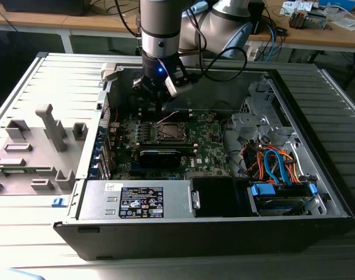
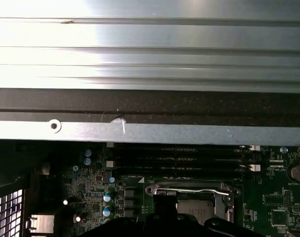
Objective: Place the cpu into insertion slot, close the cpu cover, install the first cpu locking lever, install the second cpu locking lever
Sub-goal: 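Install the first cpu locking lever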
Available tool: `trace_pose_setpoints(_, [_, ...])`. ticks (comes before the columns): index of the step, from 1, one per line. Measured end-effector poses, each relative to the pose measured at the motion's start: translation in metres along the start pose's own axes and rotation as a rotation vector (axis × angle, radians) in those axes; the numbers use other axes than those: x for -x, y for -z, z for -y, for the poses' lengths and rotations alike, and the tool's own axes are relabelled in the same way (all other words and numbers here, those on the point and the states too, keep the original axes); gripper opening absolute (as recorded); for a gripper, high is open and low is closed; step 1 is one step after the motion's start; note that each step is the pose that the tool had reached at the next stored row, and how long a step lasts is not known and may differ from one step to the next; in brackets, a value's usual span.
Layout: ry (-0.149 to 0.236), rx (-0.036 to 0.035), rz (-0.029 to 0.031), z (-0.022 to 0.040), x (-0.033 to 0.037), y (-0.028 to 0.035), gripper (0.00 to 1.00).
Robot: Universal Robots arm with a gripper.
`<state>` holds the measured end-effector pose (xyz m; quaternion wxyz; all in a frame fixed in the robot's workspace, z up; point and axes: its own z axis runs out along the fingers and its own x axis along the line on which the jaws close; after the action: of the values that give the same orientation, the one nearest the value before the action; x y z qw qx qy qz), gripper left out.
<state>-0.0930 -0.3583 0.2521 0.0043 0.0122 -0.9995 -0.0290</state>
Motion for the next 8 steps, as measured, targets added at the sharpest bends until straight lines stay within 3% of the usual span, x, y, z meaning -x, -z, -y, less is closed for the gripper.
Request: trace_pose_setpoints(8, [0.000, -0.0006, 0.0000, 0.0003, 0.0035, -0.0035, 0.11])
